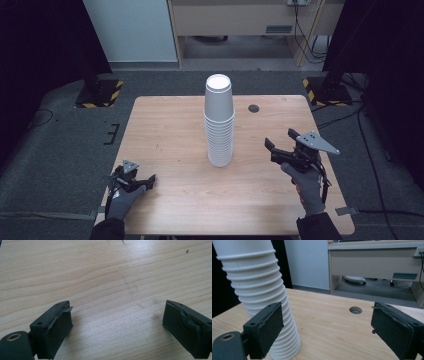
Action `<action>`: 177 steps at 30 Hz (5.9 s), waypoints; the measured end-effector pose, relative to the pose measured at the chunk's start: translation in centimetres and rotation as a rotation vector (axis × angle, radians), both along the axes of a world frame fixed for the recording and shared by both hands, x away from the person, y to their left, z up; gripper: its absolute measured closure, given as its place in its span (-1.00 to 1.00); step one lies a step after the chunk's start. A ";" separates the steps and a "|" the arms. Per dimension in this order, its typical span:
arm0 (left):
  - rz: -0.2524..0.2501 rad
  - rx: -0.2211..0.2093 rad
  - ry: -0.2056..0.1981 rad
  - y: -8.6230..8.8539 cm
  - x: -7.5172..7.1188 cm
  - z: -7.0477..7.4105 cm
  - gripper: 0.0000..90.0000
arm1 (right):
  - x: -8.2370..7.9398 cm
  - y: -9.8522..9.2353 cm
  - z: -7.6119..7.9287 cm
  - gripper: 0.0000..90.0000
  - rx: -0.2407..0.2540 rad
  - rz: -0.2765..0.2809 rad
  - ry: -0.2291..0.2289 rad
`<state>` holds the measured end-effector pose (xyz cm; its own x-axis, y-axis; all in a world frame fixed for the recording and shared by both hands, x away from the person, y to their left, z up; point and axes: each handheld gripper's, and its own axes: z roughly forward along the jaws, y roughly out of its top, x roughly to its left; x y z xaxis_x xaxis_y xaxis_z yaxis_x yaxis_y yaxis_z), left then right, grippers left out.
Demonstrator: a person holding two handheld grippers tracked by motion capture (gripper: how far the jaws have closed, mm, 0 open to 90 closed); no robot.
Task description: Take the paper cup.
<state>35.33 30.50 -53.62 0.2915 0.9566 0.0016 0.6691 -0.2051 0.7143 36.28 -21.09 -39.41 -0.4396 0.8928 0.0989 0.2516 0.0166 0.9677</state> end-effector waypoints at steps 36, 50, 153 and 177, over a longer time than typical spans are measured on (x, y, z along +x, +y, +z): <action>-0.001 0.000 0.000 0.0 0.0 0.0 -0.83 | 2.5 7.3 7.9 -0.76 0.028 0.129 -0.114; -0.001 0.000 0.001 0.0 0.0 0.0 -0.83 | 4.0 9.9 8.9 -0.76 0.033 0.168 -0.109; -0.003 0.000 0.001 0.0 0.0 0.0 -0.84 | 5.1 10.0 15.4 -0.65 0.187 0.179 -0.198; -0.003 0.001 0.001 0.0 0.0 0.0 -0.84 | 2.1 4.4 12.3 -0.65 0.197 0.105 -0.158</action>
<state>35.34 30.49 -53.62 0.2940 0.9558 0.0017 0.6695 -0.2072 0.7133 38.36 -16.71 -27.14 -0.5526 0.8117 0.1890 0.1038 -0.1579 0.9820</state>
